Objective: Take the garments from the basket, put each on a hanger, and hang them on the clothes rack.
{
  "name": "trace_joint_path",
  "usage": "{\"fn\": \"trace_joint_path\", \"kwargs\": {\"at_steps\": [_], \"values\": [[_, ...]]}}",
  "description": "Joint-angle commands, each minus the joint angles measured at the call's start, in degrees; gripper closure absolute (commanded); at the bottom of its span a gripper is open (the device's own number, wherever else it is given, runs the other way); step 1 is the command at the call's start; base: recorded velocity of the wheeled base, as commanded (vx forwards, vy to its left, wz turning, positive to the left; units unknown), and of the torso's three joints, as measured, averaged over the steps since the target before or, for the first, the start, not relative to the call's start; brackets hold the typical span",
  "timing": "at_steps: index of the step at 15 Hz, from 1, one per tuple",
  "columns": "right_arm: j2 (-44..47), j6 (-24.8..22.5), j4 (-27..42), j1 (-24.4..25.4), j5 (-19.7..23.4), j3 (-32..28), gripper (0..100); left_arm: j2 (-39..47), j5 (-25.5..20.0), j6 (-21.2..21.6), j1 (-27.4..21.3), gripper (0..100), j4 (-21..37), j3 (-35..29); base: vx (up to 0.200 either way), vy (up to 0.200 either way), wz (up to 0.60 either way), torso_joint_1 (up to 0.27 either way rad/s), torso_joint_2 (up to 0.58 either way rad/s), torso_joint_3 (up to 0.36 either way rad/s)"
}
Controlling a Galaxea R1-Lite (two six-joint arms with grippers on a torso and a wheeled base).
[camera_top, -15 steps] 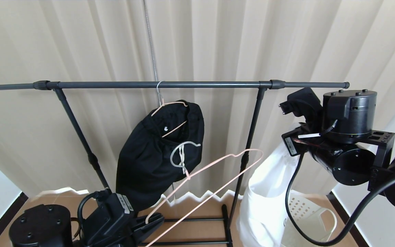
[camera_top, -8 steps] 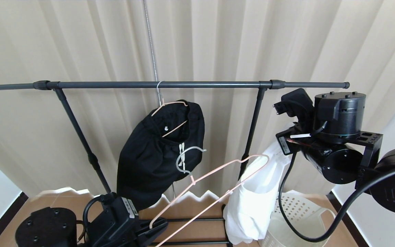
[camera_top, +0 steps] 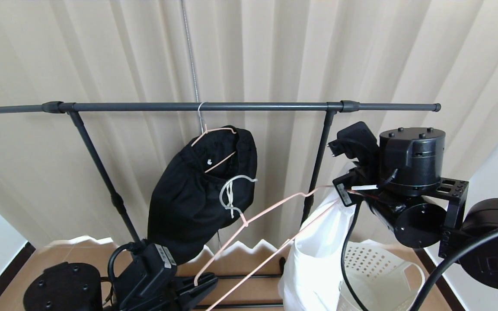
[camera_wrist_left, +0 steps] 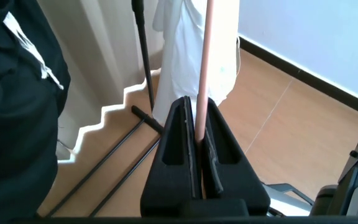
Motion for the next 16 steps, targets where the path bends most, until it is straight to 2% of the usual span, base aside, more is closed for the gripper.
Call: {"fn": "trace_joint_path", "kwargs": {"at_steps": [1,5,10,16], "values": [[0.04,0.05,-0.03,1.31,-0.38,0.82,100,0.76,0.07,-0.01,-0.4,100,-0.1,0.0,0.0,0.0,0.0,0.0,0.0,0.0],[0.92,0.05,-2.23,2.89,-2.49,1.18,100,1.64,0.6,-0.01,-0.49,100,-0.1,0.0,0.0,0.0,0.0,0.0,0.0,0.0],[4.08,-0.13,-8.03,2.81,-8.29,0.65,100,4.1,7.98,-4.14,-0.84,100,-4.15,-0.53,0.0,0.0,0.0,0.0,0.0,0.0],[6.1,-0.04,-9.79,2.81,-8.29,-0.93,100,5.85,8.16,-4.49,-2.6,100,-4.41,0.0,0.0,0.0,0.0,0.0,0.0,0.0]]}}
